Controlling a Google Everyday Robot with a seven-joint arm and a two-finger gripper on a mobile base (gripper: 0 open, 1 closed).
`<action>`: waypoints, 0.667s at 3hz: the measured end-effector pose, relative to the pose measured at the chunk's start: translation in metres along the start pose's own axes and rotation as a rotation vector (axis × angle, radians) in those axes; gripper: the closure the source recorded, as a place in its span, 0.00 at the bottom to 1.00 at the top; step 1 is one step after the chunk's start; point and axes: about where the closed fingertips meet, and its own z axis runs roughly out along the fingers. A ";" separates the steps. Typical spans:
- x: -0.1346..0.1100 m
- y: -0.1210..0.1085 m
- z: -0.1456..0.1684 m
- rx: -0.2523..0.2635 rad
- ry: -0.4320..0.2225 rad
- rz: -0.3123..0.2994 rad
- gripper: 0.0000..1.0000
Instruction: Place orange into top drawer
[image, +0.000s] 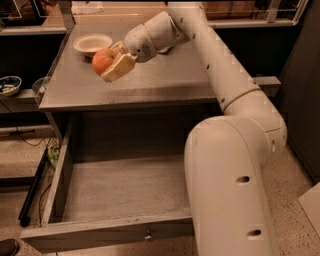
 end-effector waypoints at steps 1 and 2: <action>-0.008 0.020 -0.020 0.026 -0.012 0.006 1.00; -0.006 0.035 -0.031 0.044 -0.022 0.019 1.00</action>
Offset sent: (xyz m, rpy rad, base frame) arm -0.0512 -0.0551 0.0201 0.0348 0.0066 -0.0808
